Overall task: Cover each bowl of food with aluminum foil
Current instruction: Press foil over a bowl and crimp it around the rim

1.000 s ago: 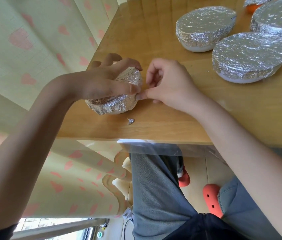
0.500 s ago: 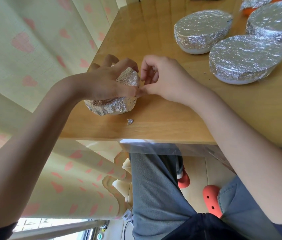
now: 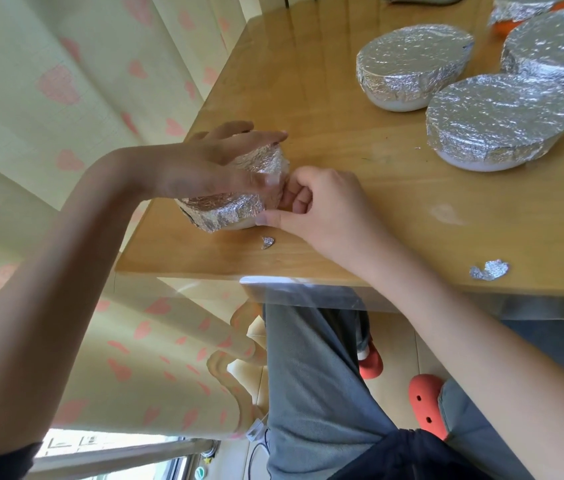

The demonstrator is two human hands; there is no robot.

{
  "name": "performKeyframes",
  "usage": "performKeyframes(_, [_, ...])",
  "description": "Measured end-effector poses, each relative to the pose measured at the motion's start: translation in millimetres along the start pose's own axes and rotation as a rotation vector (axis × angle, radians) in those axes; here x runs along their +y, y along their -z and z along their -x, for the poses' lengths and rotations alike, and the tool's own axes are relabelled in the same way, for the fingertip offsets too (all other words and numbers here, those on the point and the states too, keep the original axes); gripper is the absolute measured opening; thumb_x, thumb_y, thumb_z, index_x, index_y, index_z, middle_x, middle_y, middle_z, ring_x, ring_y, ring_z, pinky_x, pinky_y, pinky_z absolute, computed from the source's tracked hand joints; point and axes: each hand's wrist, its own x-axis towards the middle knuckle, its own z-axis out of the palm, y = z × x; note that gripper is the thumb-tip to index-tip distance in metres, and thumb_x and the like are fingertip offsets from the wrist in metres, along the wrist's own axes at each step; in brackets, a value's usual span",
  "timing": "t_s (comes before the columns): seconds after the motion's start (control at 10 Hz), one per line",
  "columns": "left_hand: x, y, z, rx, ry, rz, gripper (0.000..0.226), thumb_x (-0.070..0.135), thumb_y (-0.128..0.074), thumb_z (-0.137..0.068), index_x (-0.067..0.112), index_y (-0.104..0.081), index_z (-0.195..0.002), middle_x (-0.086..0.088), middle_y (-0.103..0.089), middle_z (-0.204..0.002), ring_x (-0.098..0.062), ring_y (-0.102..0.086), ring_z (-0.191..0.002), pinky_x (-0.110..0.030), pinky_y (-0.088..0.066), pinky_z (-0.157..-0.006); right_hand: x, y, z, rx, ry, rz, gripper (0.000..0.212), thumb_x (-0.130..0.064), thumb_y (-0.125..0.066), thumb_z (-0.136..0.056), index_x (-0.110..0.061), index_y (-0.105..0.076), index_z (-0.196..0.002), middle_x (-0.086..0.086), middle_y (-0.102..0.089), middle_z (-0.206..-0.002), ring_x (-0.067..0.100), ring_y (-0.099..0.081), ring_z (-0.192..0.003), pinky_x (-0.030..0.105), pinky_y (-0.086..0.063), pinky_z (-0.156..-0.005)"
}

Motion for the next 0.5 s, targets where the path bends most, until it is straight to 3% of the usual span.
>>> performKeyframes(0.2, [0.8,0.1,-4.7,0.036,-0.038,-0.018,0.065,0.039,-0.052,-0.097,0.046,-0.017,-0.151,0.010,-0.005,-0.163,-0.013,0.000,-0.150,-0.040,0.002,-0.118,1.4,1.8,-2.4,-0.020,-0.015,-0.012,0.035,-0.048,-0.080,-0.067,-0.018,-0.063,-0.071,-0.011,-0.053,-0.054,0.002,-0.047,-0.049,0.024,-0.041,-0.053])
performKeyframes(0.4, [1.5,-0.5,-7.3,0.045,-0.037,-0.024,0.065,0.038,-0.054,-0.097,0.047,-0.019,-0.151,0.010,-0.007,-0.163,-0.014,-0.003,-0.149,-0.042,0.001,-0.118,-1.7,-1.7,4.9,-0.011,-0.036,-0.021,0.035,-0.049,-0.077,-0.071,-0.017,-0.062,-0.074,-0.008,-0.057,-0.055,0.006,-0.051,-0.051,0.032,-0.048,-0.055])
performKeyframes(0.5, [1.2,-0.2,-8.4,0.046,-0.050,-0.056,0.067,0.035,-0.055,-0.097,0.046,-0.018,-0.151,0.009,-0.008,-0.163,-0.012,-0.004,-0.149,-0.040,0.002,-0.118,-7.2,0.6,8.0,-0.004,-0.164,-0.052,0.033,-0.045,-0.080,-0.070,-0.016,-0.065,-0.074,-0.006,-0.061,-0.058,0.009,-0.056,-0.055,0.029,-0.046,-0.054])
